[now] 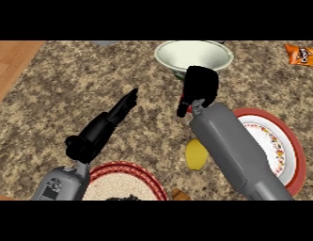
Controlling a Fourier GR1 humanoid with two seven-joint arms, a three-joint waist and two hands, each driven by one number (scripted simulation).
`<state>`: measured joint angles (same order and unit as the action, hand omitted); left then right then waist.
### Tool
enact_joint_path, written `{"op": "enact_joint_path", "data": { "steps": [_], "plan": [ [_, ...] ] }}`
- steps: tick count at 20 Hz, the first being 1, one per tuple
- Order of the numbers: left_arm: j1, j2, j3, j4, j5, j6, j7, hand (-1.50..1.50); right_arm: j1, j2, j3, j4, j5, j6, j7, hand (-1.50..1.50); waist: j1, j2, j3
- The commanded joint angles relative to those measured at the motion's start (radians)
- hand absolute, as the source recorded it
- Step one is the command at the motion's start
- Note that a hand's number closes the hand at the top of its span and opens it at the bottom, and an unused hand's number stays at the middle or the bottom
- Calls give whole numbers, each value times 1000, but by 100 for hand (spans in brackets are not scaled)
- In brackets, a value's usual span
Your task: Pick the tomato from the plate and place it in the bowl
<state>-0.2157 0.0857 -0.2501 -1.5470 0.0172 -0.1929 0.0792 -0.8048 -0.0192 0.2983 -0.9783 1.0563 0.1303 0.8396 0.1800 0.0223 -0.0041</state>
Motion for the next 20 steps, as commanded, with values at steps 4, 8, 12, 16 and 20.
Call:
{"op": "enact_joint_path", "data": {
  "steps": [4,8,12,16,20],
  "plan": [
    [-23,-9,1,22,-6,5,8,0,-258,19,99,35,56,-234,287,150,-5,0,2],
    [-19,-4,14,31,-1,3,0,0,-355,19,87,68,49,-371,354,150,-13,6,2],
    [7,-8,6,5,-16,20,-10,0,-382,19,96,121,30,-483,402,150,-27,1,2],
    [-24,-31,14,26,-29,52,19,0,-448,19,68,264,26,-470,395,150,-67,3,2],
    [13,-17,22,21,-28,47,-2,0,-500,19,90,382,82,-477,425,150,-80,-1,1]
  ]
}}
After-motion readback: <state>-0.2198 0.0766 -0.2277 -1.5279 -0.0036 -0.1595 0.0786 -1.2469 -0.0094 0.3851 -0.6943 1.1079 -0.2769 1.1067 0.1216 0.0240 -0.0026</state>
